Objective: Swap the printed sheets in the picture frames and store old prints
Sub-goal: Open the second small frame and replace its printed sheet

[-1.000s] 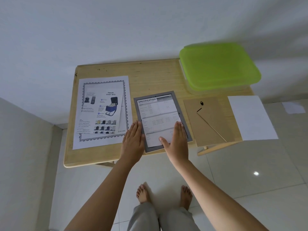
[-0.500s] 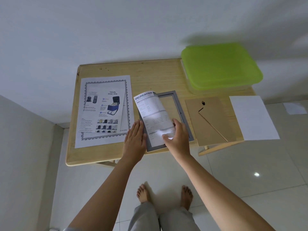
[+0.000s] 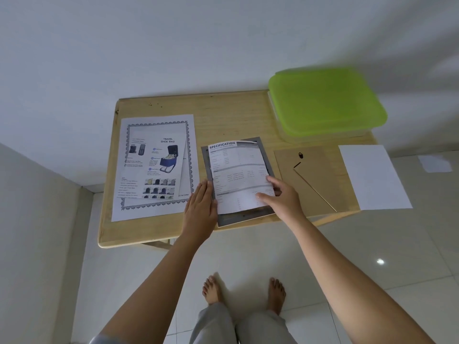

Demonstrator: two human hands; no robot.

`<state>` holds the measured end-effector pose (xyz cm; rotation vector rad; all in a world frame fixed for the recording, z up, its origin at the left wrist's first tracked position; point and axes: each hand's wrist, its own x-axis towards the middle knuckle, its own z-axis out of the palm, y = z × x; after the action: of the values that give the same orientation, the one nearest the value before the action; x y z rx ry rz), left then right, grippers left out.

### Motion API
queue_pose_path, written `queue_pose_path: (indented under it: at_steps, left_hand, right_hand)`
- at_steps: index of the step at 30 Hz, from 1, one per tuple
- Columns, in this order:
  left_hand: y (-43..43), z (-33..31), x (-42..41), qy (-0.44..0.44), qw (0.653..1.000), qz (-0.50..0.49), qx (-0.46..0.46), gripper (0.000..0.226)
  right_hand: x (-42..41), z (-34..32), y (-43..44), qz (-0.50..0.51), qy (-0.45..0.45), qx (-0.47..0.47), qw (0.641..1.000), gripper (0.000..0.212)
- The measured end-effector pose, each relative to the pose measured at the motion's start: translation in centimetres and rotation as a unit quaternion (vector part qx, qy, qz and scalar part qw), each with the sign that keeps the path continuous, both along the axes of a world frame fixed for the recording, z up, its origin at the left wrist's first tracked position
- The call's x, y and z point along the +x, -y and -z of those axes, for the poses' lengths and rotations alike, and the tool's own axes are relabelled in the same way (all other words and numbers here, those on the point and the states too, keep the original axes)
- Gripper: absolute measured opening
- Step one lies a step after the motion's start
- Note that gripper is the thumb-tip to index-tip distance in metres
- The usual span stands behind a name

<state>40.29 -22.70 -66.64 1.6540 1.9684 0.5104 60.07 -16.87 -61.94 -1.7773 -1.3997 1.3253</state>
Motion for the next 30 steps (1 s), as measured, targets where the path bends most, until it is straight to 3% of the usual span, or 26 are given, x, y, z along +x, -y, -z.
queue_pose_path:
  at_steps: [6,10,13,19,22,24,30]
  left_hand:
    - [-0.5,-1.0,0.5,-0.042,0.999,-0.029,-0.015,0.051]
    - [-1.0,-1.4,1.3,-0.046,0.997,-0.063,-0.012,0.039]
    - [-1.2,-1.8,2.0,-0.034,0.996,-0.079,-0.006,0.043]
    - [-2.4,-3.0,3.9,0.138,0.986,-0.089,0.036,0.043]
    - [-3.6,-4.1,5.1,0.327,0.938,-0.118,0.009,0.041]
    - [-4.1,-5.0,6.0,0.400,0.906,-0.141,0.000,0.040]
    - [-5.5,-6.0,10.3,0.425,0.901,-0.085,0.001,0.036]
  right_hand:
    - [0.5,-0.7,-0.2,0.036,-0.085,-0.012,0.996,0.052]
    - [0.7,-1.1,0.0,0.052,-0.120,-0.011,0.991,0.049]
    - [0.9,-1.7,0.0,0.050,-0.151,0.012,0.987,0.045]
    - [1.8,-3.5,-0.5,0.052,-0.221,0.049,0.973,0.046]
    - [3.0,-4.2,-0.7,0.053,-0.225,0.059,0.971,0.047]
    - [4.3,-4.4,-0.7,0.061,-0.214,0.064,0.973,0.047]
    - [10.4,-3.6,0.1,0.151,-0.147,0.095,0.973,0.044]
